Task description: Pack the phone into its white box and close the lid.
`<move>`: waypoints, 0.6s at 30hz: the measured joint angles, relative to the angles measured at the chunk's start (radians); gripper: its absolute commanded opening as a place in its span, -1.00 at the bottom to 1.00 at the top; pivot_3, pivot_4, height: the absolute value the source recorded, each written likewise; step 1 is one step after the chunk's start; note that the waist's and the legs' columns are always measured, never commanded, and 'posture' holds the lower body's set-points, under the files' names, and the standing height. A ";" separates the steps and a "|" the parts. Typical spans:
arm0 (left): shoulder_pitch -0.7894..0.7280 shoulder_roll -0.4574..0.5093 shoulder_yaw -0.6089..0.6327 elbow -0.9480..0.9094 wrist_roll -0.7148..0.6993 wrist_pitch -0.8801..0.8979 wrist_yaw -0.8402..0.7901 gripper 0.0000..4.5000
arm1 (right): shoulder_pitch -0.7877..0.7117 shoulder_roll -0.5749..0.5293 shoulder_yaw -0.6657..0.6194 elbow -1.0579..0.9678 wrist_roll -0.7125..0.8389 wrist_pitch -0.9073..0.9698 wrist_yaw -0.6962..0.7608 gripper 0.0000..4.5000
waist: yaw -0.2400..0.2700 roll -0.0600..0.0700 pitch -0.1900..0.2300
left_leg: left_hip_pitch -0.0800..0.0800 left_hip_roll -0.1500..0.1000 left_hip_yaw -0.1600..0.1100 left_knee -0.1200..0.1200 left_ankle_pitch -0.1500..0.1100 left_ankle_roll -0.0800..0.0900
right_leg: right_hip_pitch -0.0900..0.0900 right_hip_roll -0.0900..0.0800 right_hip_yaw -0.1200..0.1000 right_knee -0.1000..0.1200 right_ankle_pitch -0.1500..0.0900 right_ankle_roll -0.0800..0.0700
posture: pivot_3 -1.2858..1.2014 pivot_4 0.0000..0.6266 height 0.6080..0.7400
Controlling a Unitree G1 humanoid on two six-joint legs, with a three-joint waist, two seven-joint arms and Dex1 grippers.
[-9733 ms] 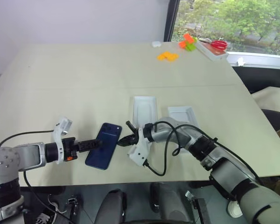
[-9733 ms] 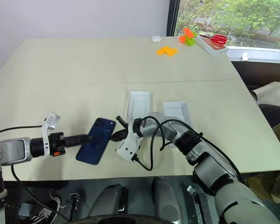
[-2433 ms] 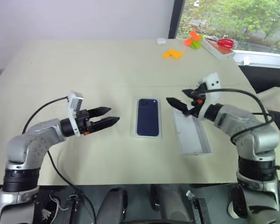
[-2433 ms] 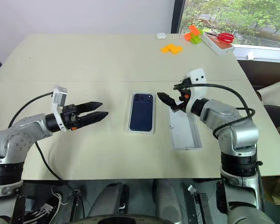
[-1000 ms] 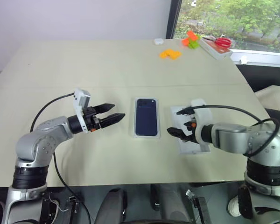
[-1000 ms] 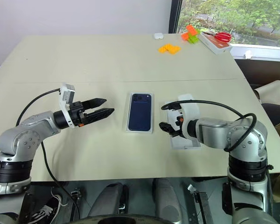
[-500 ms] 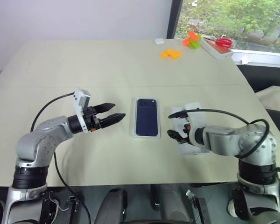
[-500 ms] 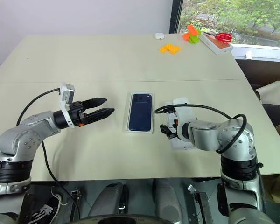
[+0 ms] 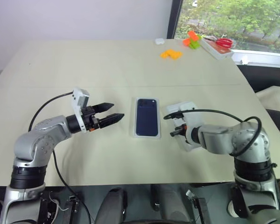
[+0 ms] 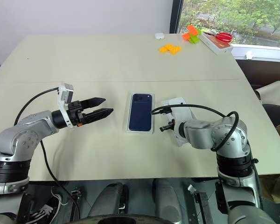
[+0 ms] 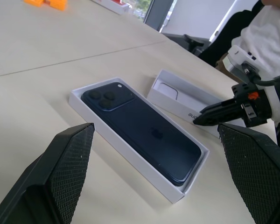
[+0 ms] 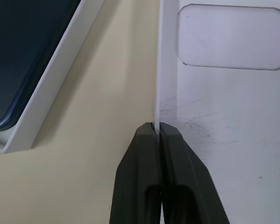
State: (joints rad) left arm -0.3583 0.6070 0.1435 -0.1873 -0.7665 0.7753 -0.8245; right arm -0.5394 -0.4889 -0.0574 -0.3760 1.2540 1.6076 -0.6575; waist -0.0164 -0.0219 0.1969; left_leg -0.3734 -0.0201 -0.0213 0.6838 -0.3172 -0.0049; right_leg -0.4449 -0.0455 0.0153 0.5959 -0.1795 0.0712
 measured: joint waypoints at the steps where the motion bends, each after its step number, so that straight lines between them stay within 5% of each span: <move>1: 0.000 0.000 0.000 0.000 0.000 0.000 0.000 1.00 | -0.012 -0.001 0.001 0.005 -0.010 0.000 0.006 -0.98 | -0.001 0.000 0.000 | 0.000 0.000 0.000 0.000 0.000 0.000 | 0.000 0.000 0.000 0.000 0.000 0.000 | 0.03 -0.52 1.00; 5: 0.000 0.000 0.000 0.000 0.000 0.000 0.001 1.00 | -0.061 0.007 -0.011 0.013 -0.041 -0.003 0.065 -0.98 | -0.001 0.000 0.000 | 0.000 0.000 0.000 0.000 0.000 0.000 | 0.000 0.000 0.000 0.000 0.000 0.000 | 0.03 -0.52 1.00; 11: -0.008 0.013 0.018 0.027 -0.010 0.004 -0.004 1.00 | -0.196 0.166 -0.153 0.106 -0.015 -0.137 0.161 -0.98 | -0.002 0.000 0.000 | 0.000 0.001 -0.001 0.000 0.000 0.000 | -0.001 0.001 0.000 0.001 0.000 0.000 | 0.03 -0.52 1.00; 18: -0.042 0.025 0.085 0.058 -0.051 0.023 -0.010 1.00 | -0.301 0.402 -0.310 0.318 0.452 -0.503 0.100 -0.98 | 0.004 0.000 0.000 | -0.002 0.000 -0.003 -0.001 0.000 0.001 | -0.001 -0.001 -0.003 0.001 0.000 0.000 | 0.03 -0.52 1.00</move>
State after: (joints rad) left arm -0.4000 0.6319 0.2282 -0.1296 -0.8172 0.7982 -0.8342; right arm -0.8402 -0.0871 -0.3671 -0.0582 1.7061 1.1041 -0.5573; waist -0.0128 -0.0214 0.1970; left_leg -0.3750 -0.0199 -0.0248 0.6824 -0.3176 -0.0043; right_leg -0.4459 -0.0466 0.0125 0.5973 -0.1791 0.0712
